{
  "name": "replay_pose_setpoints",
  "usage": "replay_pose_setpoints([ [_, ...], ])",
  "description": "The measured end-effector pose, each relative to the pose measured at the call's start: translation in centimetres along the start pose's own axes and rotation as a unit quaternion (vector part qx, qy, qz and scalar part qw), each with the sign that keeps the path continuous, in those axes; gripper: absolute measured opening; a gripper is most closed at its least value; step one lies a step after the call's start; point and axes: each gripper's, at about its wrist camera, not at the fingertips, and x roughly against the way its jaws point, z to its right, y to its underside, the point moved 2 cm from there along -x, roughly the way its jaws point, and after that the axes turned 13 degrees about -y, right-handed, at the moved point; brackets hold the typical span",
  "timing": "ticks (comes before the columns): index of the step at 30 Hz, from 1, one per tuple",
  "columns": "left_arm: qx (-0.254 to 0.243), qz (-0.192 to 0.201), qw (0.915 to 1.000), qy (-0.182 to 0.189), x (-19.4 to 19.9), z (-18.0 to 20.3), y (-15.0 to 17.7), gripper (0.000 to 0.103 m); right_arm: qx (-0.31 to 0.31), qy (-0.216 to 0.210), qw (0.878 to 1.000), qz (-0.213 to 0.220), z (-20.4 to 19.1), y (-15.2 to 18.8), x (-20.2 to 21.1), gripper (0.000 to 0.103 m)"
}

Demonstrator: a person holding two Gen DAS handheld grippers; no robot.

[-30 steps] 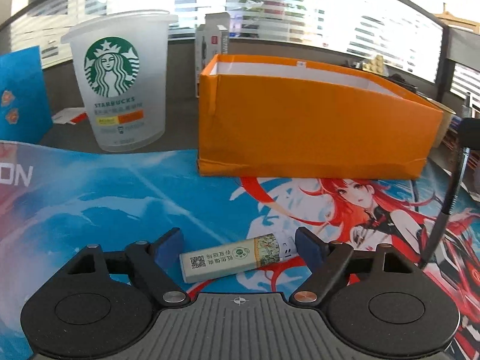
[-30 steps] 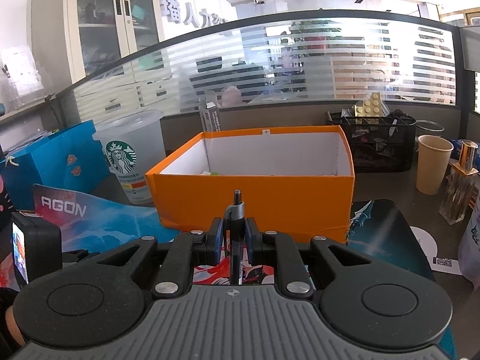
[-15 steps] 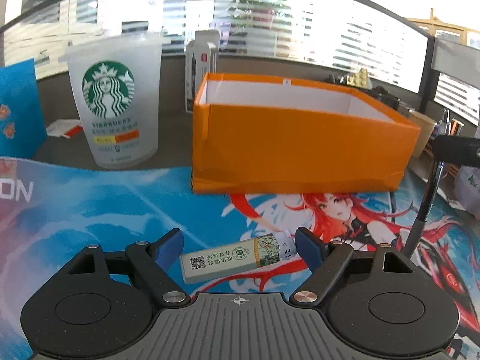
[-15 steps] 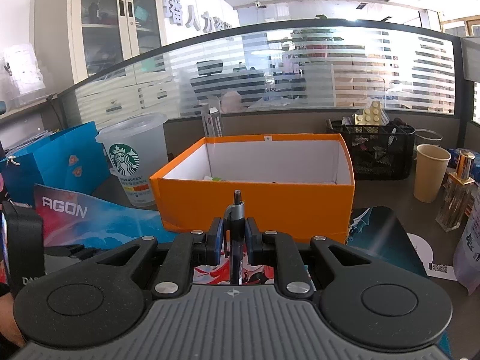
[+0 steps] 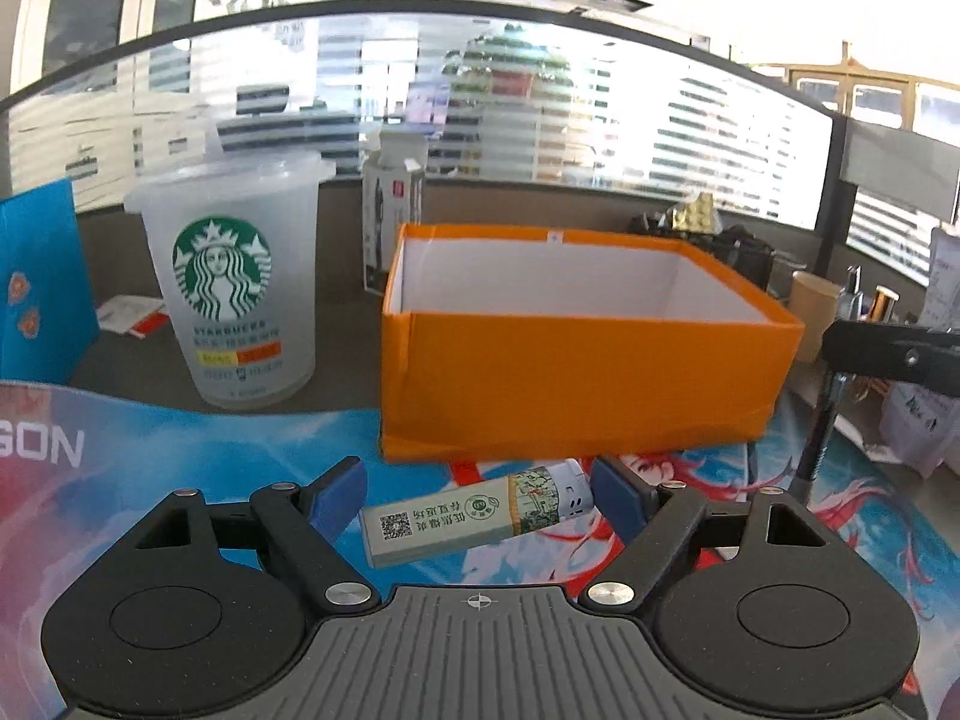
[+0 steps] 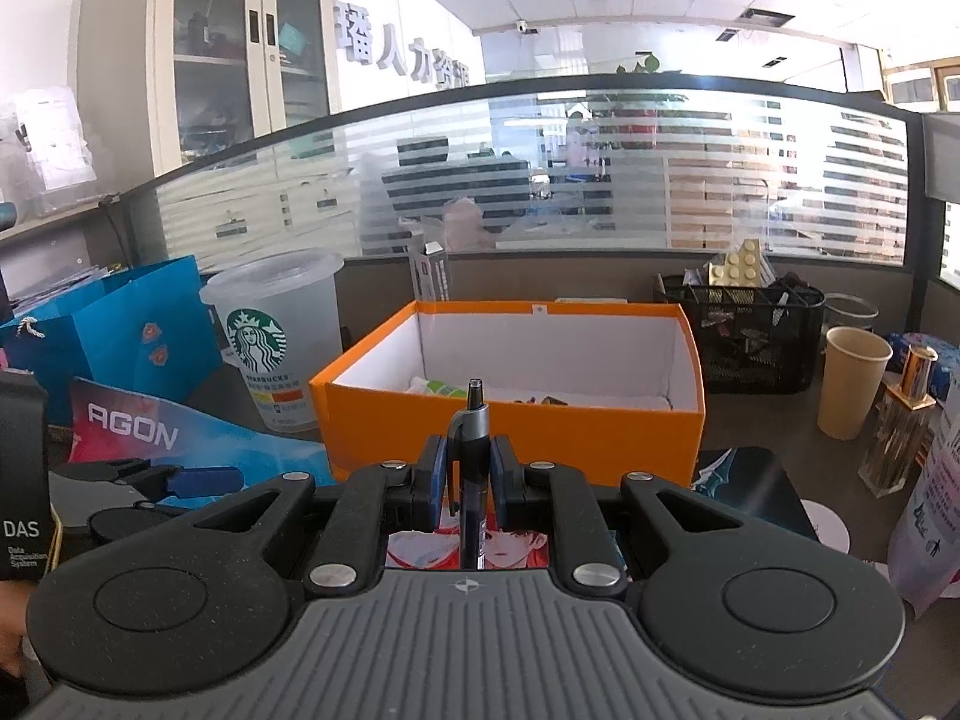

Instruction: Organize rigid objects

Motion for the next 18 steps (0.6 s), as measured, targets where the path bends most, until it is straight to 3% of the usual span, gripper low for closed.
replay_pose_setpoints([
  [8, -0.002, 0.028, 0.9996, 0.009, 0.9, 0.3, -2.3, 0.082, 0.009, 0.005, 1.0, 0.015, -0.3, -1.5, 0.2, 0.014],
  [18, -0.001, 0.07, 0.9975, 0.01, 0.5, 0.7, -7.0, 0.082, 0.026, 0.019, 0.998, 0.055, 0.2, -5.9, -0.2, 0.014],
])
